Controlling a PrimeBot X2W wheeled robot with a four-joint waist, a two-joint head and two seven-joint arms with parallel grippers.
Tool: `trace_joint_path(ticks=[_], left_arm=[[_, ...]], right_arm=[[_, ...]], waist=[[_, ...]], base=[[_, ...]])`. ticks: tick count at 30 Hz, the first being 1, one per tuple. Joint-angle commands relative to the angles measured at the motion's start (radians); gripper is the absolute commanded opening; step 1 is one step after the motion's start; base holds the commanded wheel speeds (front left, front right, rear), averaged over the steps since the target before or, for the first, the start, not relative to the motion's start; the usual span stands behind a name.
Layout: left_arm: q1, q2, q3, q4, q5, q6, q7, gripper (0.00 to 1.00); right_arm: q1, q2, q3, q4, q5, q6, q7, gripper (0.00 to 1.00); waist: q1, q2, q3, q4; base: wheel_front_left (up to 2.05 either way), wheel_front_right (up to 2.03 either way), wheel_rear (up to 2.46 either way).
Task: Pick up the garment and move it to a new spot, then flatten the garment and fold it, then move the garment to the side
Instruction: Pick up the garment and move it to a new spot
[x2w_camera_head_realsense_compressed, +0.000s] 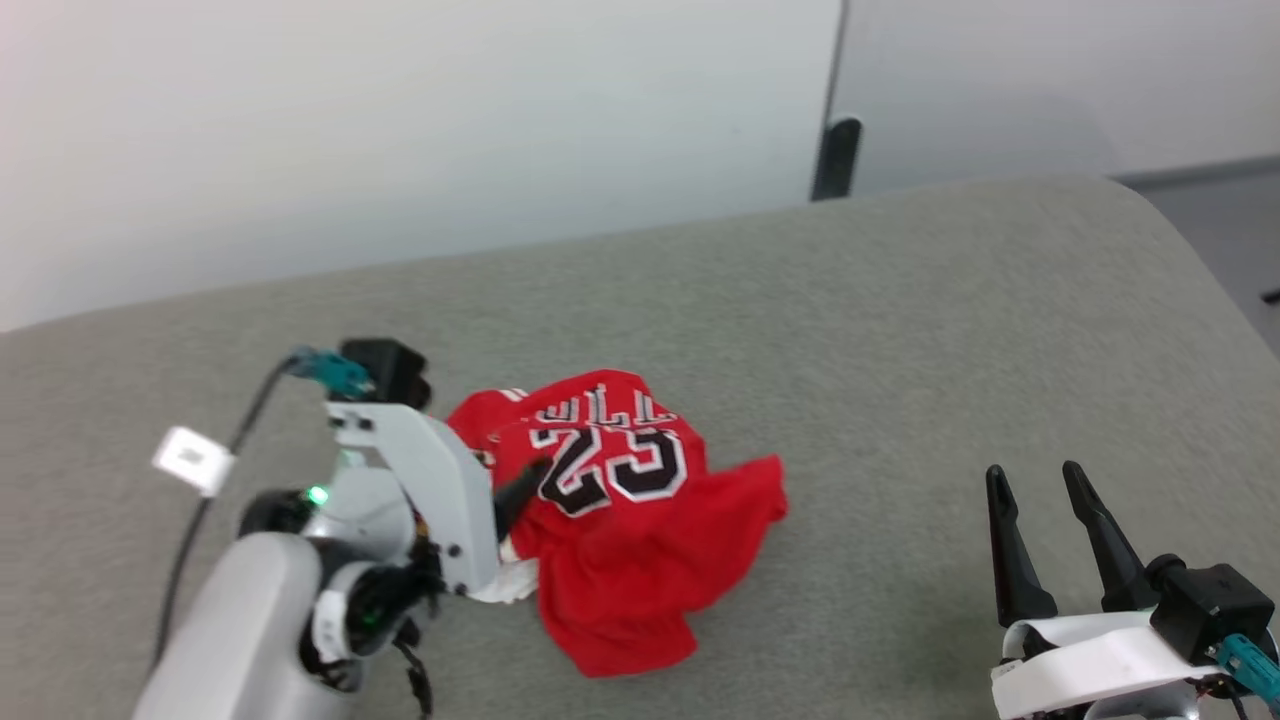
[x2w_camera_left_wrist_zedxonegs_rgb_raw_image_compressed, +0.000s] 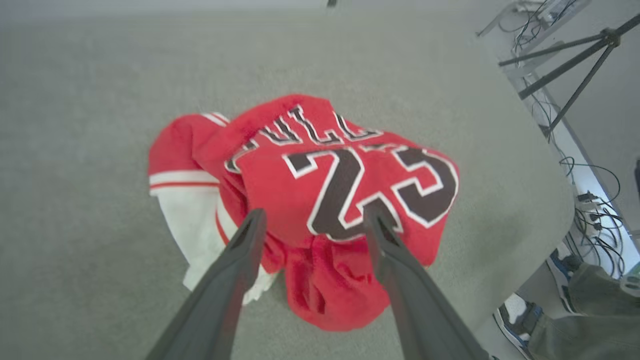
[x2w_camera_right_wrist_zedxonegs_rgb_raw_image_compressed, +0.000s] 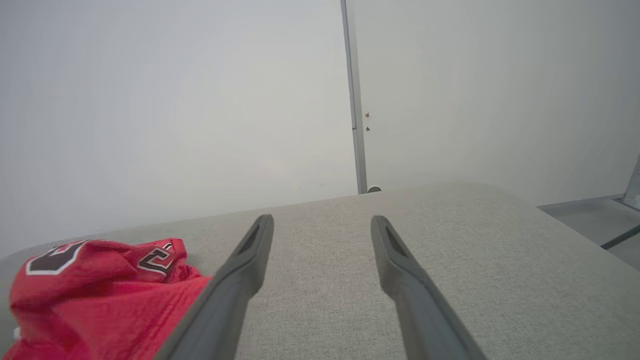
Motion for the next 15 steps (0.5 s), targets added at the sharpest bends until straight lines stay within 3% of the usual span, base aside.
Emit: trace_joint_path(ticks=[1, 6, 15], left_arm=[[0.009, 0.007, 0.009, -0.018, -0.003, -0.008, -0.018, 1.0], [0.069, 0.03, 0.063, -0.085, -0.005, -0.048, -0.146, 1.0], [0.241, 0.057, 0.145, -0.136, 0.01, -0.159, -0.451, 1.0]], right_arm=[[0.01, -0.007, -0.001, -0.004, -0.007, -0.001, -0.001, 1.0], [0.021, -0.017, 0.003, -0.002, -0.008, -0.001, -0.001, 1.0], [0.048, -0.028, -0.012, 0.002, -0.018, -0.001, -0.001, 1.0]], waist=[[0.0, -0.0001, -0.044, 0.056], [0.0, -0.0001, -0.07, 0.11], [0.0, -0.0001, -0.107, 0.196]], base=[[0.0, 0.0, 0.0], [0.0, 0.0, 0.0], [0.0, 0.0, 0.0]])
